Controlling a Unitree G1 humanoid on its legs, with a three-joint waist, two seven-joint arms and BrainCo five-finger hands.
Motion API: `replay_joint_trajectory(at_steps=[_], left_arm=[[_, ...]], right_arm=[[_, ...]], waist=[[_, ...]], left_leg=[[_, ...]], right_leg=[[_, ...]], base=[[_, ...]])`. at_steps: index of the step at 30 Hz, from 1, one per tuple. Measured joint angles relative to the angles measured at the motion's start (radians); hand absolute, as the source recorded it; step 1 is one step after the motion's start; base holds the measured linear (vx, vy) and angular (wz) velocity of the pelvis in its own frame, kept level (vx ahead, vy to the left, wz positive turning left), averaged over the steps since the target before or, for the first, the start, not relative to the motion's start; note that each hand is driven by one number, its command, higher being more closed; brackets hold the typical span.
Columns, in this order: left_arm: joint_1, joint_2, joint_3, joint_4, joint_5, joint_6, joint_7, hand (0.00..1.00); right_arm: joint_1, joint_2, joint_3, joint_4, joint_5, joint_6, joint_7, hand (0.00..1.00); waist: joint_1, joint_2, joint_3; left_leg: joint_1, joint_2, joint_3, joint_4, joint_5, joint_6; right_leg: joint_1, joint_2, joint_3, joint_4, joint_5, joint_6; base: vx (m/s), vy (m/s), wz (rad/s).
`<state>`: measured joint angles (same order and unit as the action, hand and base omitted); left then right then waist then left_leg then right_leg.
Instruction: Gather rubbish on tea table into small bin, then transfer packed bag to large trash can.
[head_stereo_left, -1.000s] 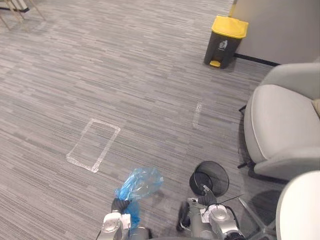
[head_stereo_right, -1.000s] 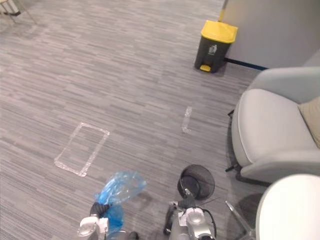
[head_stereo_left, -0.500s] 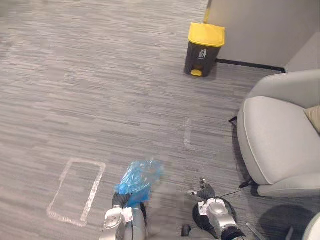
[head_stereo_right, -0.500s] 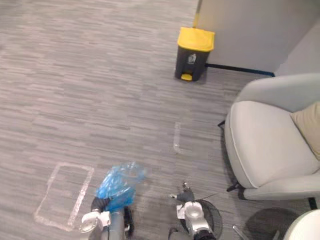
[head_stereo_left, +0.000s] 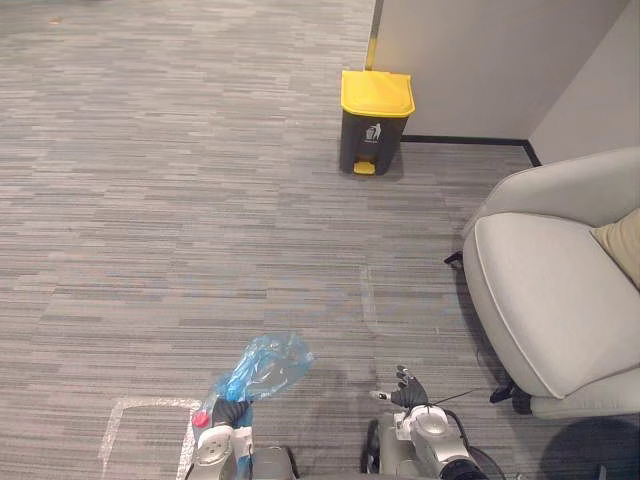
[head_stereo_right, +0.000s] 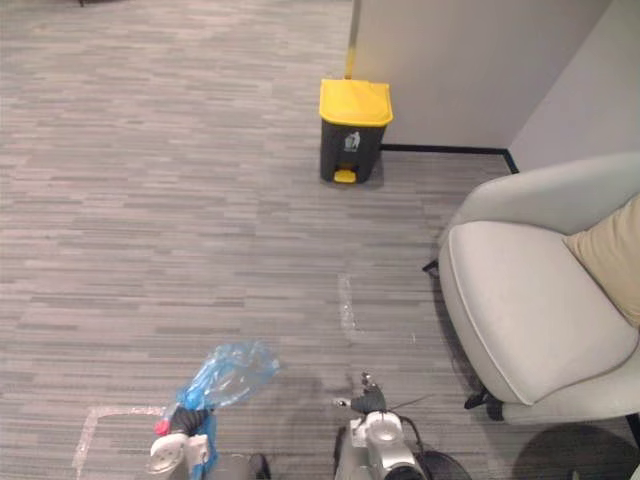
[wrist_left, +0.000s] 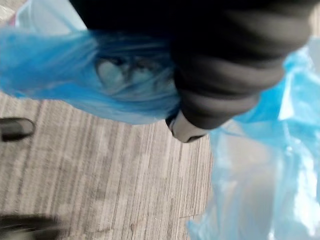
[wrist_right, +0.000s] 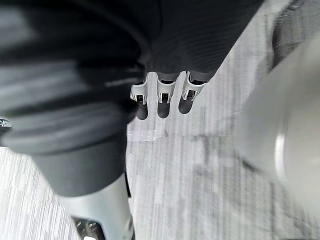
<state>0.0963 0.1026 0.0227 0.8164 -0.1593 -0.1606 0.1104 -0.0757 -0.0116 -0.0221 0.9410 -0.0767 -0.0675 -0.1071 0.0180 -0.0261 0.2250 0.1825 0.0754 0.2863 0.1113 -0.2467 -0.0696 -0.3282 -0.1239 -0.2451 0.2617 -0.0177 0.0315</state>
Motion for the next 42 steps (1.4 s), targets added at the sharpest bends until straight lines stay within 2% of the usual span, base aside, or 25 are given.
replay_joint_trajectory(at_steps=[1, 4, 6, 7, 10, 12, 14, 15, 16, 17, 19, 21, 22, 24, 25, 27, 29, 31, 34, 35, 36, 38, 40, 41, 42], left_arm=[[-0.006, -0.016, 0.002, 0.025, 0.0, 0.003, 0.001, 1.0], [-0.001, -0.048, 0.023, 0.044, 0.001, 0.001, 0.001, 1.0], [-0.009, -0.071, 0.047, 0.037, 0.001, 0.001, -0.002, 1.0], [-0.005, -0.08, 0.058, 0.034, 0.001, 0.001, -0.004, 1.0], [-0.002, -0.091, 0.062, 0.004, 0.001, 0.001, -0.01, 1.0], [-0.008, -0.097, 0.071, -0.01, 0.0, 0.0, -0.014, 1.0], [-0.021, -0.098, 0.077, -0.013, 0.0, 0.0, -0.017, 1.0], [-0.027, -0.096, 0.077, -0.013, 0.0, 0.0, -0.017, 1.0], [-0.022, -0.103, 0.076, -0.005, 0.0, 0.0, -0.017, 1.0], [-0.021, -0.106, 0.076, 0.004, 0.0, 0.0, -0.017, 1.0], [-0.034, -0.089, 0.076, 0.019, 0.0, 0.0, -0.015, 1.0], [-0.038, -0.079, 0.076, 0.023, 0.0, 0.001, -0.016, 1.0], [-0.032, -0.078, 0.072, 0.034, 0.0, 0.001, -0.016, 1.0], [-0.021, -0.068, 0.056, 0.042, 0.0, 0.002, -0.016, 1.0], [-0.01, -0.051, 0.042, 0.043, 0.0, 0.002, -0.016, 1.0], [-0.007, -0.033, 0.036, 0.052, 0.0, 0.003, -0.014, 1.0], [-0.012, -0.031, 0.036, 0.081, 0.0, 0.007, -0.012, 1.0], [-0.019, -0.032, 0.037, 0.081, 0.001, 0.009, -0.008, 1.0], [-0.008, -0.025, 0.039, 0.079, 0.001, 0.009, -0.007, 1.0], [-0.006, -0.024, 0.052, 0.089, 0.003, 0.009, -0.006, 1.0], [-0.003, -0.043, 0.07, 0.1, 0.004, 0.01, -0.005, 1.0], [0.003, -0.061, 0.082, 0.101, 0.01, 0.01, -0.002, 1.0], [0.006, -0.089, 0.128, 0.089, 0.009, 0.012, -0.003, 1.0], [0.018, -0.097, 0.146, 0.062, 0.009, 0.012, -0.006, 1.0], [0.026, -0.095, 0.154, 0.037, 0.007, 0.011, -0.007, 1.0]], right_arm=[[0.002, -0.023, 0.001, 0.023, -0.002, 0.001, 0.0, 0.0], [0.008, -0.038, -0.017, 0.034, -0.001, 0.007, 0.0, 0.0], [0.009, -0.038, -0.037, 0.032, 0.0, 0.01, -0.001, 0.0], [0.025, -0.035, -0.034, 0.024, 0.001, 0.012, -0.001, 0.0], [0.041, -0.004, -0.034, 0.009, 0.011, 0.011, -0.008, 0.0], [0.031, 0.009, -0.042, 0.01, 0.023, 0.01, -0.012, 0.0], [0.01, 0.013, -0.059, 0.016, 0.039, 0.011, -0.015, 0.0], [-0.002, 0.012, -0.072, 0.016, 0.039, 0.01, -0.016, 0.0], [-0.004, -0.002, -0.075, 0.016, 0.039, 0.006, -0.02, 0.0], [-0.005, -0.013, -0.075, 0.019, 0.039, 0.007, -0.021, 0.0], [-0.001, 0.009, -0.075, 0.022, 0.038, 0.007, -0.021, 0.0], [0.007, 0.014, -0.08, 0.024, 0.037, 0.008, -0.019, 0.0], [0.013, 0.016, -0.082, 0.034, 0.036, 0.008, -0.017, 0.0], [0.02, 0.02, -0.081, 0.036, 0.034, 0.008, -0.012, 0.0], [0.038, 0.022, -0.081, 0.037, 0.033, 0.008, -0.01, 0.0], [0.052, 0.017, -0.083, 0.033, 0.027, 0.009, -0.008, 0.0], [0.041, 0.004, -0.083, 0.036, 0.026, 0.008, -0.008, 0.0], [0.026, -0.003, -0.083, 0.034, 0.026, 0.007, -0.008, 0.0], [0.033, -0.006, -0.082, 0.044, 0.017, 0.009, -0.009, 0.0], [0.032, -0.018, -0.083, 0.054, 0.008, 0.008, -0.006, 0.0], [0.016, -0.033, -0.084, 0.061, 0.005, 0.012, -0.004, 0.0], [0.012, -0.029, -0.106, 0.057, 0.005, 0.011, -0.003, 0.0], [0.026, -0.028, -0.109, 0.049, 0.006, 0.018, -0.002, 0.0], [0.03, -0.025, -0.108, 0.048, 0.009, 0.021, -0.002, 0.0], [0.039, -0.013, -0.108, 0.041, 0.01, 0.021, -0.003, 0.0]], waist=[[-0.007, 0.014, 0.006], [-0.011, 0.058, -0.02], [-0.018, 0.082, -0.011], [-0.016, 0.084, -0.011], [0.003, 0.05, -0.01], [0.027, 0.04, -0.013], [0.041, 0.029, -0.005], [0.046, 0.023, -0.002], [0.047, 0.049, -0.011], [0.051, 0.056, -0.014], [0.051, 0.006, -0.021], [0.063, -0.003, -0.021], [0.068, -0.001, -0.018], [0.065, 0.002, -0.017], [0.052, 0.001, -0.018], [0.033, -0.002, -0.019], [0.025, 0.014, -0.01], [0.018, 0.029, 0.0], [0.014, -0.004, -0.002], [0.0, -0.013, -0.002], [0.001, 0.02, -0.012], [-0.001, 0.036, -0.015], [0.003, 0.065, -0.01], [0.013, 0.069, -0.008], [0.028, 0.058, -0.002]], left_leg=[[0.039, 0.017, -0.032, -0.004, -0.019, -0.027], [-0.017, 0.072, -0.104, 0.159, -0.016, -0.024], [-0.14, 0.147, -0.174, 0.502, 0.048, -0.055], [-0.182, 0.176, -0.191, 0.631, 0.108, -0.072], [-0.338, 0.21, -0.135, 0.899, 0.036, -0.054], [-0.437, 0.187, -0.093, 0.814, -0.017, -0.018], [-0.466, 0.11, -0.105, 0.53, -0.019, -0.011], [-0.464, 0.067, -0.123, 0.353, 0.03, -0.01], [-0.462, 0.041, -0.167, 0.143, 0.173, -0.021], [-0.456, 0.046, -0.173, 0.14, 0.256, -0.01], [-0.446, -0.008, -0.14, 0.157, 0.19, 0.027], [-0.425, -0.026, -0.108, 0.19, 0.121, 0.047], [-0.338, -0.037, -0.076, 0.172, 0.088, 0.054], [-0.26, -0.051, -0.067, 0.149, 0.063, 0.07], [-0.207, -0.059, -0.067, 0.129, 0.052, 0.079], [-0.12, -0.066, -0.082, 0.071, 0.043, 0.087], [-0.056, -0.039, -0.09, 0.027, 0.043, 0.087], [-0.018, -0.006, -0.108, 0.007, 0.043, 0.087], [0.053, -0.023, -0.132, -0.029, 0.027, 0.062], [0.092, -0.02, -0.168, -0.018, -0.018, 0.031], [0.091, 0.011, -0.184, 0.011, -0.032, 0.025], [-0.011, 0.048, -0.211, 0.246, -0.031, 0.022], [-0.159, 0.128, -0.218, 0.598, 0.031, -0.051], [-0.216, 0.172, -0.206, 0.766, 0.037, -0.07], [-0.262, 0.2, -0.169, 0.868, 0.027, -0.057]], right_leg=[[-0.004, 0.021, 0.026, 0.056, 0.06, -0.056], [-0.009, 0.051, 0.015, 0.117, -0.065, -0.061], [0.1, 0.103, -0.016, 0.06, -0.09, -0.084], [0.154, 0.118, -0.017, 0.034, -0.103, -0.099], [0.303, 0.134, 0.004, -0.038, -0.153, -0.116], [0.37, 0.131, 0.041, -0.093, -0.145, -0.104], [0.409, 0.101, 0.071, -0.122, -0.146, -0.098], [0.429, 0.079, 0.088, -0.136, -0.158, -0.072], [0.453, 0.082, 0.109, -0.156, -0.182, -0.019], [0.464, 0.084, 0.125, -0.161, -0.195, 0.002], [0.475, 0.026, 0.143, -0.159, -0.202, 0.016], [0.45, -0.011, 0.158, -0.052, -0.209, 0.035], [0.378, -0.043, 0.184, 0.19, -0.203, 0.082], [0.305, -0.068, 0.193, 0.424, -0.171, 0.141], [0.247, -0.081, 0.179, 0.584, -0.173, 0.135], [0.152, -0.093, 0.102, 0.708, -0.21, 0.074], [0.081, -0.065, 0.016, 0.629, -0.252, 0.026], [0.032, -0.024, -0.041, 0.439, -0.252, 0.01], [0.03, -0.001, -0.021, 0.011, -0.05, 0.02], [0.025, 0.01, 0.03, 0.05, 0.046, -0.052], [0.011, 0.028, 0.016, 0.108, -0.019, -0.041], [0.037, 0.043, -0.013, 0.11, -0.072, -0.056], [0.121, 0.093, -0.033, 0.066, -0.103, -0.078], [0.179, 0.12, -0.033, 0.045, -0.127, -0.106], [0.243, 0.13, -0.034, 0.024, -0.151, -0.117]], base=[[0.41, -0.144, 0.02], [0.53, -0.233, -0.07], [0.43, -0.208, 0.12], [0.51, -0.105, 0.05], [0.53, -0.06, -0.17], [0.46, 0.039, -0.48], [0.46, 0.157, -0.59], [0.49, 0.284, -0.68], [0.33, 0.215, -0.63], [0.41, 0.287, -0.42], [0.43, 0.233, -0.15], [0.46, 0.221, -0.39], [0.4, 0.207, -0.51], [0.37, 0.156, -0.21], [0.44, 0.095, 0.22], [0.5, 0.043, 0.23], [0.44, -0.038, 0.15], [0.42, -0.107, 0.26], [0.49, -0.216, 0.47], [0.49, -0.253, 0.4], [0.57, -0.3, 0.28], [0.39, -0.23, 0.14], [0.5, -0.27, 0.12], [0.59, -0.19, -0.1], [0.58, -0.145, -0.03]])
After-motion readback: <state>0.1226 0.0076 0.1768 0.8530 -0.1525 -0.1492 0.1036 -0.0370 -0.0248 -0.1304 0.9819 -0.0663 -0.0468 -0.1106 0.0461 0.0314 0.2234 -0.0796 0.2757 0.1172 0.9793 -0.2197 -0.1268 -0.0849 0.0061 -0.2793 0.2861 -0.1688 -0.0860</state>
